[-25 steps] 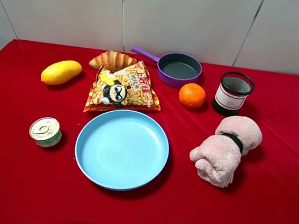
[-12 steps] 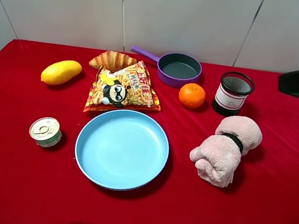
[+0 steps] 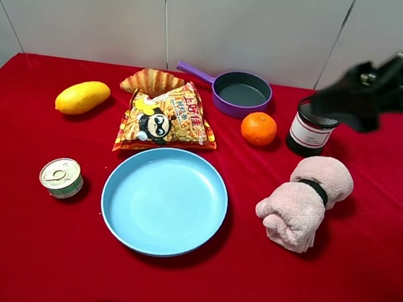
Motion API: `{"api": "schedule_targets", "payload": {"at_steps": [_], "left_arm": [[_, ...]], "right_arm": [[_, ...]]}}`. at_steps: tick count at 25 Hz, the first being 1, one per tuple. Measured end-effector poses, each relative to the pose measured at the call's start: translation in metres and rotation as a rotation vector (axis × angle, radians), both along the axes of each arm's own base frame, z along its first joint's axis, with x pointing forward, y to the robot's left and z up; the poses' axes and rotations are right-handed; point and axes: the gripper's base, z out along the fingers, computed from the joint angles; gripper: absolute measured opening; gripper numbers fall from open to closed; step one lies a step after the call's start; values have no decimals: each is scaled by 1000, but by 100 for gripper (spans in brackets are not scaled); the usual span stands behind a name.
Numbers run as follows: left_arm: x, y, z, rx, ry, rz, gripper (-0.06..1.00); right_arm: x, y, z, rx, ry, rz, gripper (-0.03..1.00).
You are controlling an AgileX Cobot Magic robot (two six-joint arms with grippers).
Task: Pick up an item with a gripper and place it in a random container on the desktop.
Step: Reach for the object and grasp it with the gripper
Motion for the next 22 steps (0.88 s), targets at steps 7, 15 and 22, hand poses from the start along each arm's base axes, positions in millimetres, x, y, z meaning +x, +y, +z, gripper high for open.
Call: {"api": "schedule_targets", "payload": {"at_steps": [7,15,22], "left_arm": [[0,0,0,0,0,0,99],[0,0,0,0,0,0,99],[0,0,0,0,0,0,99]], "right_arm": [[31,40,-1,-49,25,87,69],[64,82,1,-77,16,146,69],[102,110,-12,-110,26,165,69]]}}
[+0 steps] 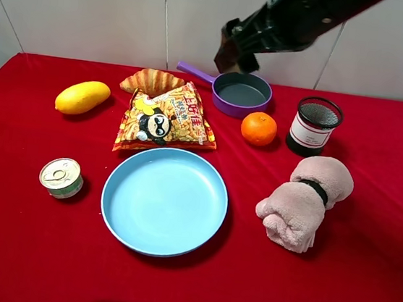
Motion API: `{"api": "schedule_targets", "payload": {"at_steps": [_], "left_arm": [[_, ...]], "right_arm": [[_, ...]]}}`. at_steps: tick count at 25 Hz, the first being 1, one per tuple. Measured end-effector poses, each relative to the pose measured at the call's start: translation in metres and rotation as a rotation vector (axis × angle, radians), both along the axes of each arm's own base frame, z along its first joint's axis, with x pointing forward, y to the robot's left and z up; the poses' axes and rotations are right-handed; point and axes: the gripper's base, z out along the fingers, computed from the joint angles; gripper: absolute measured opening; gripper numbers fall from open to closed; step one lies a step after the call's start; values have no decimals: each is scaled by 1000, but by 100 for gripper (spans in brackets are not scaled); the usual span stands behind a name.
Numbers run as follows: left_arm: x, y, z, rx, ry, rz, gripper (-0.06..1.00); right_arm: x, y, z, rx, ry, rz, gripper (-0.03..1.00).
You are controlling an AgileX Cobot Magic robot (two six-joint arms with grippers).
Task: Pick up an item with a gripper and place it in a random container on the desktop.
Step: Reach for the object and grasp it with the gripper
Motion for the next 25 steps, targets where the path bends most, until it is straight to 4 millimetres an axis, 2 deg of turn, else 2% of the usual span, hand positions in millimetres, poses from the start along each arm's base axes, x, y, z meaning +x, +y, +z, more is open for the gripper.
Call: {"api": "schedule_targets", "payload": {"at_steps": [9,17,25], "left_arm": [[0,0,0,0,0,0,99],[0,0,0,0,0,0,99],[0,0,0,0,0,0,99]], "right_arm": [[27,22,-18,4,2,4,69],[44,35,-48,20,7,-2,69],[52,60,-74,38,38,15,69]]}}
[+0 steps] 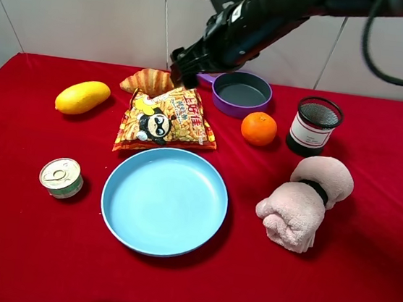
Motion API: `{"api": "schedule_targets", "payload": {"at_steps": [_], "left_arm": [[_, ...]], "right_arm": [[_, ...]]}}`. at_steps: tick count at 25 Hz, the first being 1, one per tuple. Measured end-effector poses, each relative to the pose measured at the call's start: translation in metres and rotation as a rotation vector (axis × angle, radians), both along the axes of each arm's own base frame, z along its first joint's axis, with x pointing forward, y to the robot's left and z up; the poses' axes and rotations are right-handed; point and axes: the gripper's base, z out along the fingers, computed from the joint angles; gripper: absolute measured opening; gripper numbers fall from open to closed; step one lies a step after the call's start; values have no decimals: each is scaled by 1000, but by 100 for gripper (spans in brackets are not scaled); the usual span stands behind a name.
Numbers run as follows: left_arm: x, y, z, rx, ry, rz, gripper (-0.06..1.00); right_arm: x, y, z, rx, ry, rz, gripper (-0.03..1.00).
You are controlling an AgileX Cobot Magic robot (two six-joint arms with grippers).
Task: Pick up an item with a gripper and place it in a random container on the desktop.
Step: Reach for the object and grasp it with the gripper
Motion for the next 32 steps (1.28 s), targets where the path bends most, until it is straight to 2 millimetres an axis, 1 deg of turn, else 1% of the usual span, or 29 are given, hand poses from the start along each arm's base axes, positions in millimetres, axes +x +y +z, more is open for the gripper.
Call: {"api": "schedule_targets", "payload": {"at_steps": [7,12,17,21,32], "left_arm": [[0,0,0,3,0,2,99],[0,2,0,21,-2,14,99],[0,3,0,30,-3,20,99],[0,3,0,31,-3,21,99],[0,3,0,32,-3,21,99]], "right_arm": [[5,20,-13,17,21,14,69],[13,28,-25,19,30,12,69],[15,40,-40,7,38,29,69],[19,48,-47,14,31,36,69],[24,52,-70,-16,30,55,69]]}}
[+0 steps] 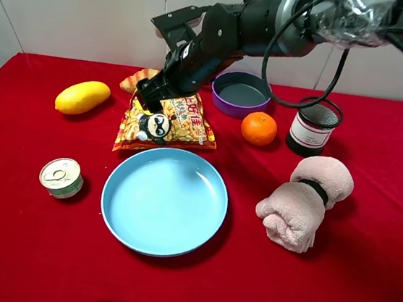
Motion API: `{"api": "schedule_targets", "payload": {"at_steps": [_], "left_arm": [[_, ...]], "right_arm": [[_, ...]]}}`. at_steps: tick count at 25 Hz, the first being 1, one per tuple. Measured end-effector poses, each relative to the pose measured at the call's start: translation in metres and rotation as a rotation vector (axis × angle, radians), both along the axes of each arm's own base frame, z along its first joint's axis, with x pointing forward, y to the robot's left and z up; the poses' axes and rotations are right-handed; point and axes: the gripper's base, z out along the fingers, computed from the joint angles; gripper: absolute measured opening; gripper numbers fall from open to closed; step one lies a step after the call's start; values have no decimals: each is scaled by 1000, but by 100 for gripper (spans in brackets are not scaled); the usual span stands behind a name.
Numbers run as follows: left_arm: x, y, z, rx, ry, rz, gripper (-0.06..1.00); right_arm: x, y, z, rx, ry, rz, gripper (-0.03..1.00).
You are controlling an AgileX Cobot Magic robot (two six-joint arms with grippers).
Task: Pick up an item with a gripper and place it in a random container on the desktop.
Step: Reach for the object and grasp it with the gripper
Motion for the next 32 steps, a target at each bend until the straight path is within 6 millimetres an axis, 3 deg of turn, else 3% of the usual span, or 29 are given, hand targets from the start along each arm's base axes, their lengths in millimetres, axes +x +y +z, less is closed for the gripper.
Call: {"api": "schedule_targets", "payload": {"at_steps": [17,32], "left_arm": [[0,0,0,0,0,0,99],[0,0,0,0,0,0,99]], "right_arm": [[3,1,-35,-82,8,40,69],[4,1,-38,-92,-3,56,69]]}}
